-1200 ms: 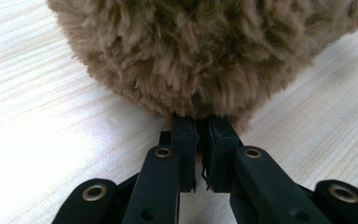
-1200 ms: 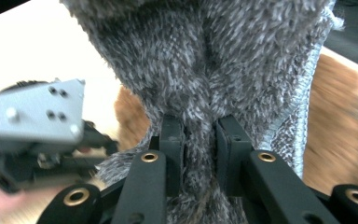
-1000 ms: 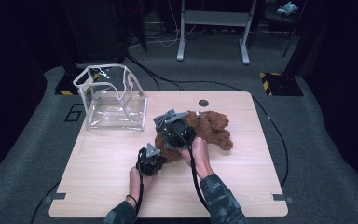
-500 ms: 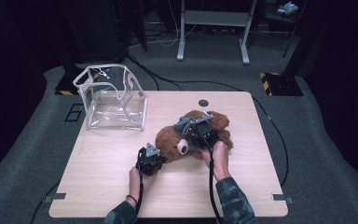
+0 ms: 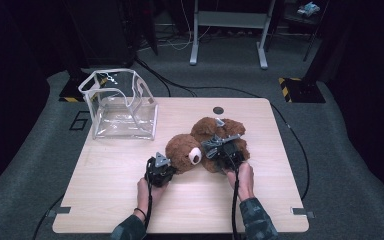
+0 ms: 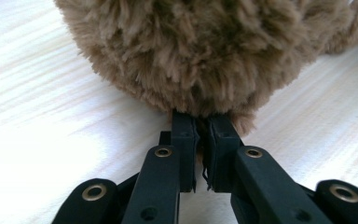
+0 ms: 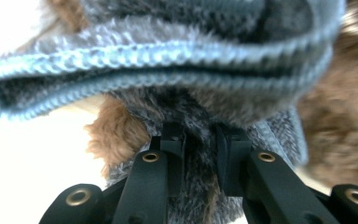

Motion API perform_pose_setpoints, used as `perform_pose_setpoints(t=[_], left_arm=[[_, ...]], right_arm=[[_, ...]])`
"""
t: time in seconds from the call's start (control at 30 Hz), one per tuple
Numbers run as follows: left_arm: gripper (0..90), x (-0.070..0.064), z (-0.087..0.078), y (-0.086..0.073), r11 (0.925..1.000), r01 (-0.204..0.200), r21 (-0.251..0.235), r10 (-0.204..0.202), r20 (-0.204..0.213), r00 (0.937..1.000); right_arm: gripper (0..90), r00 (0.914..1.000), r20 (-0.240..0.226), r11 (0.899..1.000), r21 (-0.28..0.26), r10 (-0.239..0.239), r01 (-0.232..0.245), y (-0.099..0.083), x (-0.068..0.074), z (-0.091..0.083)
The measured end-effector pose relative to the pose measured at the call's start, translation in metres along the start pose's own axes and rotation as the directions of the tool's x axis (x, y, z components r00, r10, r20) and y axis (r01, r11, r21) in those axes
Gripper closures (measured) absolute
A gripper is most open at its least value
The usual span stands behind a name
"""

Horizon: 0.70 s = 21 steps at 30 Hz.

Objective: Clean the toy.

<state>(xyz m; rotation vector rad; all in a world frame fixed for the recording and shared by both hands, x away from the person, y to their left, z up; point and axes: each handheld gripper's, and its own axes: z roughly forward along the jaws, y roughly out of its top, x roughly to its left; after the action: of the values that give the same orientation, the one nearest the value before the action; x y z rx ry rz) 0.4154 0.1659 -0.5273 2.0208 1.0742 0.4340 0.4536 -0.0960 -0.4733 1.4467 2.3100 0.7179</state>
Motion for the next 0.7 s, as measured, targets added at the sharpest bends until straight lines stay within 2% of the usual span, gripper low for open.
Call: perform_pose_setpoints(t=[0.03,0.1,0.2,0.27,0.33,0.37,0.43,0.57,0.63,0.7], left_arm=[[82.5,0.001,0.000,0.000,1.0000,0.003,-0.002,-0.003,-0.001,1.0000],[78.5,0.002,0.000,0.000,1.0000,-0.001,-0.001,0.001,-0.006,1.0000],[65.7,0.005,-0.001,0.000,0.9999,0.011,0.001,-0.011,-0.010,0.9999],[54.1,0.005,-0.002,0.000,0.9998,0.015,0.013,-0.015,-0.012,0.9998],[44.8,0.005,-0.003,0.001,0.9997,0.013,0.020,-0.013,-0.002,0.9999],[41.2,0.004,-0.004,0.001,0.9998,0.011,0.017,-0.011,-0.010,0.9999],[34.1,0.002,-0.007,0.004,0.9999,0.013,-0.002,-0.013,-0.004,0.9999],[26.7,-0.001,-0.015,0.013,0.9987,0.032,-0.039,-0.032,-0.001,0.9995],[25.0,-0.003,-0.019,0.019,0.9970,0.051,-0.059,-0.051,0.004,0.9987],[22.1,-0.005,-0.020,0.022,0.9935,0.074,-0.086,-0.075,-0.009,0.9971]], right_arm=[[76.2,0.9999,-0.016,1.000,0.006,0.004,-0.004,0.000,0.002,0.001],[76.3,0.9998,-0.018,1.000,0.007,-0.007,0.007,-0.001,0.007,0.002],[76.4,0.9991,-0.039,1.000,0.013,-0.019,0.020,-0.002,0.013,0.005],[76.4,0.9987,-0.045,1.000,0.012,-0.023,0.024,-0.003,0.016,0.007],[76.5,0.9985,-0.053,1.000,0.009,-0.013,0.013,-0.003,0.018,0.008],[76.5,0.9983,-0.058,1.000,0.009,-0.008,0.009,-0.003,0.018,0.008],[76.5,0.9980,-0.062,1.000,0.007,-0.010,0.010,-0.004,0.016,0.008],[76.6,0.9976,-0.070,1.000,0.007,-0.002,0.002,-0.005,0.016,0.009],[76.6,0.9973,-0.074,1.000,0.011,0.005,-0.004,-0.005,0.016,0.008],[76.7,0.9972,-0.075,1.000,0.014,0.008,-0.007,-0.006,0.017,0.009]])
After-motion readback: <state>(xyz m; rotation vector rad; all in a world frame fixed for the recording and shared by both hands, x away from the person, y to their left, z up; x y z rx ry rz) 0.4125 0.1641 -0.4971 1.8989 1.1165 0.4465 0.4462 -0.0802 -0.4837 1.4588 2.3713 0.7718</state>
